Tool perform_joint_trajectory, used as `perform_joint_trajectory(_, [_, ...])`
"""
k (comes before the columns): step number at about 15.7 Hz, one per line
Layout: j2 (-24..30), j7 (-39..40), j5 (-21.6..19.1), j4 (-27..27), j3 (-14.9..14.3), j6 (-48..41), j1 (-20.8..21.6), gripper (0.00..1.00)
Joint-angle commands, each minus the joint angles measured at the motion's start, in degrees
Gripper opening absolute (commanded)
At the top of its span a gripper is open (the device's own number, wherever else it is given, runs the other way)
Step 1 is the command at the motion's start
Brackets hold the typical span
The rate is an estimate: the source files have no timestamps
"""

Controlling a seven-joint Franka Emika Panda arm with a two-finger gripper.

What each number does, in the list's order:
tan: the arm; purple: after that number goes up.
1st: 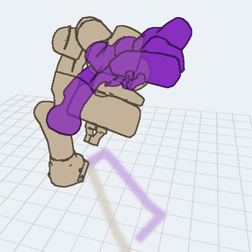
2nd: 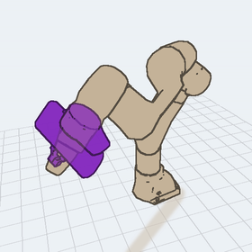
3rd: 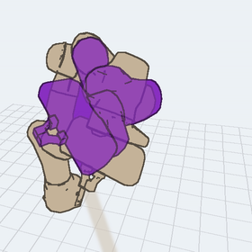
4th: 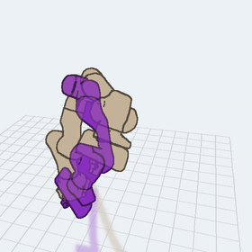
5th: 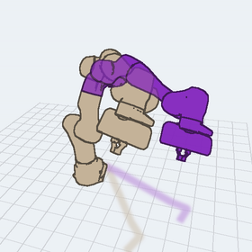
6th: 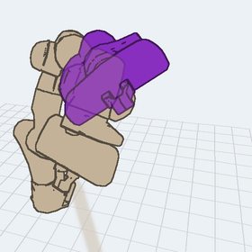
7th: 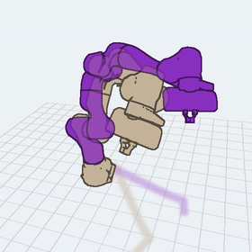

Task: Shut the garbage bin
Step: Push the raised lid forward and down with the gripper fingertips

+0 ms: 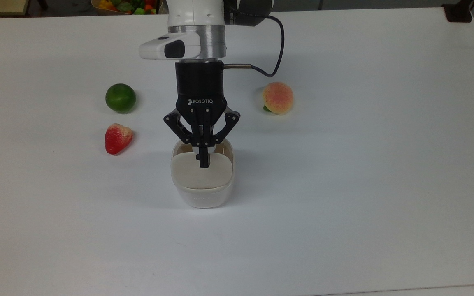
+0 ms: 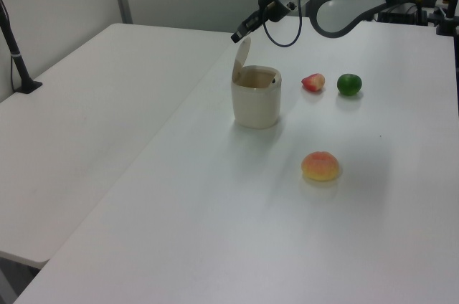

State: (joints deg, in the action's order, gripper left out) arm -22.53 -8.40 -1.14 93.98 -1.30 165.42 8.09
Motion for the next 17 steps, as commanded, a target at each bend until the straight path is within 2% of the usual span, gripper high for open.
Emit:
perform_joint_trajectory(1, [1.4,-1.2,1.4,2.2,-0.6,0.1,0.3,0.0])
perform_joint_trajectory(17, [6.9,-1.1,1.4,7.3,-0.7,-9.8,-1.0,0.0])
